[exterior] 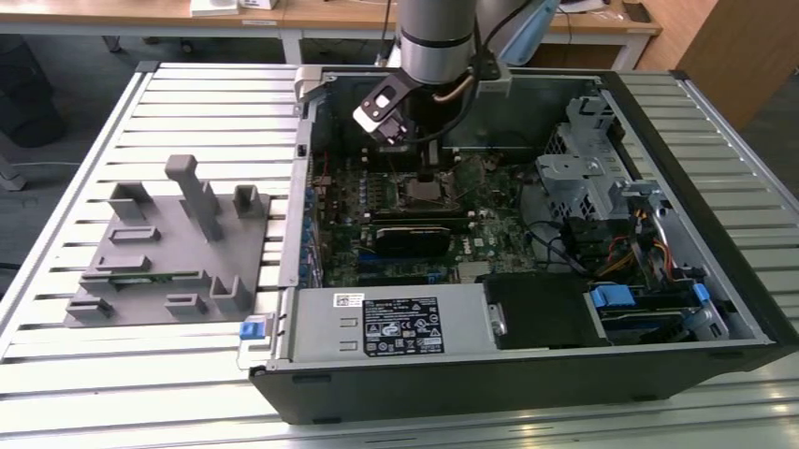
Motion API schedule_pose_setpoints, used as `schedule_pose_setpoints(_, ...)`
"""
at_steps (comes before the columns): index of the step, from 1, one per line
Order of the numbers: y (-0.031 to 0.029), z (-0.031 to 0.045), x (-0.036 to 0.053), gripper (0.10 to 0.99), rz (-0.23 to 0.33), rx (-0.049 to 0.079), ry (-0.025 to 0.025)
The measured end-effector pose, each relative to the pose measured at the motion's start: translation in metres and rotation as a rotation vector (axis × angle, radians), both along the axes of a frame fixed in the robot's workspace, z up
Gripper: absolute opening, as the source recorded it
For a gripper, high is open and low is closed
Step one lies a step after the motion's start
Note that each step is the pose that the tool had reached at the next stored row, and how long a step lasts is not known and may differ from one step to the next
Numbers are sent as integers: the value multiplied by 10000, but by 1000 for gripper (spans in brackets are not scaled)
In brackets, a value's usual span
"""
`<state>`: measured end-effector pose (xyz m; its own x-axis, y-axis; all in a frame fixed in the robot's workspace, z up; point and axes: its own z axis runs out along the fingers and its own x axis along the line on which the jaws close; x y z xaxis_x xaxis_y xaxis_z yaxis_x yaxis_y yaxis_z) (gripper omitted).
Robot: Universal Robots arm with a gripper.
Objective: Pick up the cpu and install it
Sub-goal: 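Close the cpu cover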
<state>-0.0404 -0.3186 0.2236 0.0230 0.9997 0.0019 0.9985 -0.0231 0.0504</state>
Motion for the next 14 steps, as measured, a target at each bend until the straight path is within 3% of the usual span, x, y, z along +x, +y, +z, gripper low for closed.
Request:
schedule_pose_setpoints(8,0,184,0,106,1,1,0)
schedule_pose_setpoints(14,-8,438,0,106,2,-1,1)
